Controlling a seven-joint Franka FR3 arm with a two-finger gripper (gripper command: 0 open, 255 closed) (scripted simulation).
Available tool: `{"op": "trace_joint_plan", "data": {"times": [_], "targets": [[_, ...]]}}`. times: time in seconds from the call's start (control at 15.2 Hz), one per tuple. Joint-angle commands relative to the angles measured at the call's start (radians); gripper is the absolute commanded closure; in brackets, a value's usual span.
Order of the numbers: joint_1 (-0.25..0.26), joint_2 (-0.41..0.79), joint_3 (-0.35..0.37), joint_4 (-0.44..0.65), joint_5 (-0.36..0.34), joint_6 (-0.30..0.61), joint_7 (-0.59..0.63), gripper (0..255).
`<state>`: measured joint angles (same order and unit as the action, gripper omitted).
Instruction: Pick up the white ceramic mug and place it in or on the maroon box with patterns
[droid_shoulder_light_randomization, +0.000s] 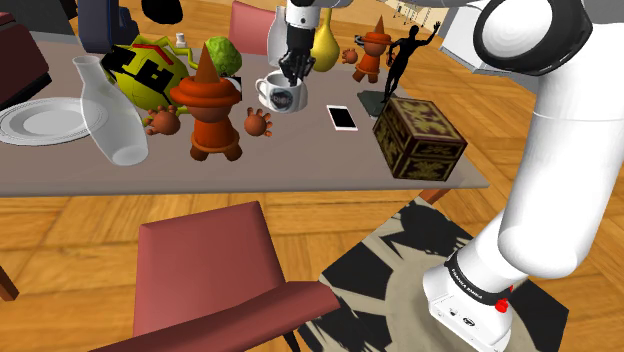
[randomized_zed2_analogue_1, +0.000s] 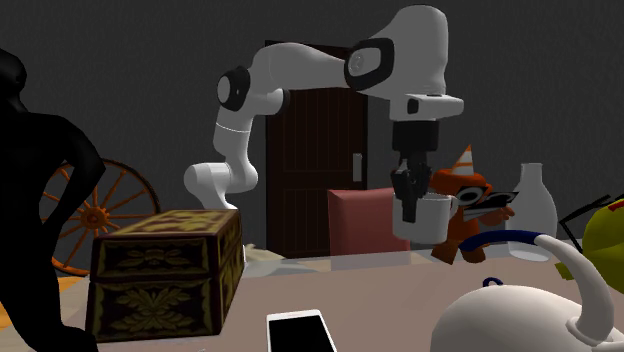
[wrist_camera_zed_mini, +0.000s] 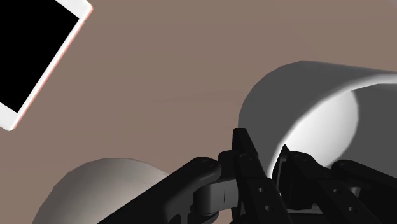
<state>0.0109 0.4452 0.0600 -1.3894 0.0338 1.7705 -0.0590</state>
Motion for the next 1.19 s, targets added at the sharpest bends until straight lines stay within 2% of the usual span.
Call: {"op": "trace_joint_plan", "data": {"times": [0.0,0.59,1.12], "targets": [[0.000,-0.003,0.000,0.022,0.000,-0.025,0.001,255],[0.001,0.004,0.001,0.153,-0.001,-0.149,0.007,255],[0.003,0.037,0.001,0.313,-0.003,-0.276,0.013,255]]}}
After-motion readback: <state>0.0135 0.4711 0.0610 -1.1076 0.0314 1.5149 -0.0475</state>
